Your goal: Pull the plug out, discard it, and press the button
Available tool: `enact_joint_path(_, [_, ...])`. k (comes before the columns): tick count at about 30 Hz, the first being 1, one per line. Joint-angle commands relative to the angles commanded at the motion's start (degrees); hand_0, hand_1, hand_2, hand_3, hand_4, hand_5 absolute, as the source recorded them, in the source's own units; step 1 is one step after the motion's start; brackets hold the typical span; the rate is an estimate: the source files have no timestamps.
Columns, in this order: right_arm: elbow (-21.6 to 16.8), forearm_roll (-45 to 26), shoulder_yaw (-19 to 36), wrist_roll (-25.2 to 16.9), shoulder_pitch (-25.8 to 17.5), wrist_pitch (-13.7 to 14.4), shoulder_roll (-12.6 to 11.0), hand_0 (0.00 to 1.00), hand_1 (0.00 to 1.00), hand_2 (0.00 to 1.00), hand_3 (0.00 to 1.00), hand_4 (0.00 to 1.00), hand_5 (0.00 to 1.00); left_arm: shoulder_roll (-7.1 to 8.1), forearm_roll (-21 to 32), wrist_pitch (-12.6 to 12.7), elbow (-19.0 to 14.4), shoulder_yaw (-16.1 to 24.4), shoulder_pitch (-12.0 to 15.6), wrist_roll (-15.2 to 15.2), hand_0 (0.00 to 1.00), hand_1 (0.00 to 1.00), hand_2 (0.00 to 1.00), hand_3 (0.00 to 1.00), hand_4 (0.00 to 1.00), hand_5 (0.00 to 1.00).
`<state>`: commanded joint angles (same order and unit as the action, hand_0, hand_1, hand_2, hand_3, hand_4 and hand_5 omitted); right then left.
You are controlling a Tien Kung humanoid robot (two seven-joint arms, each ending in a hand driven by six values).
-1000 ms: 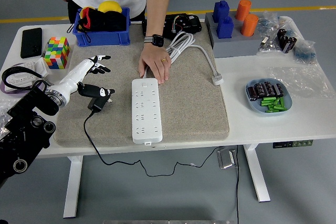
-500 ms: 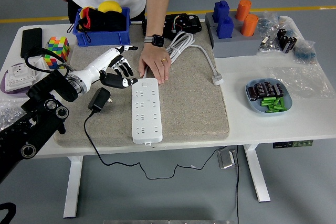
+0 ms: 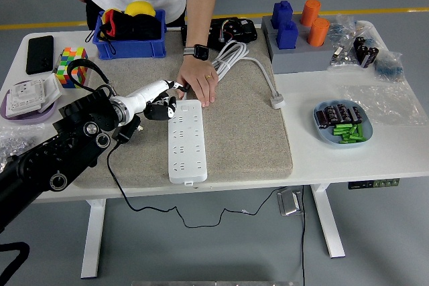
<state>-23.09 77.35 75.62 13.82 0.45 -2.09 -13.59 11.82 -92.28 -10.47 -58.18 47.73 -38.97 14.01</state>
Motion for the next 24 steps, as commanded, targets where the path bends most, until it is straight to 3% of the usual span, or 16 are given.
enact_joint_path(14, [-0.01, -0.09, -0.10, -0.01, 0.11, 0.00, -0.10, 0.756, 0.705, 0.717, 0.728, 0.772, 0.658, -1.07, 1.54, -1.26, 3.90, -4.86, -2.38, 2.16, 0.091, 0.081, 0.157, 0.811, 0.002, 0.002])
enact_joint_path(24, [0.04, -0.10, -0.52, 0.01, 0.07, -0.01, -0.25, 0.756, 0.705, 0.717, 0.728, 0.772, 0.657, -1.55, 1.61, -0.84, 5.03, -4.44, -2.33, 1.98, 0.090, 0.079, 0.156, 0.812, 0.002, 0.002])
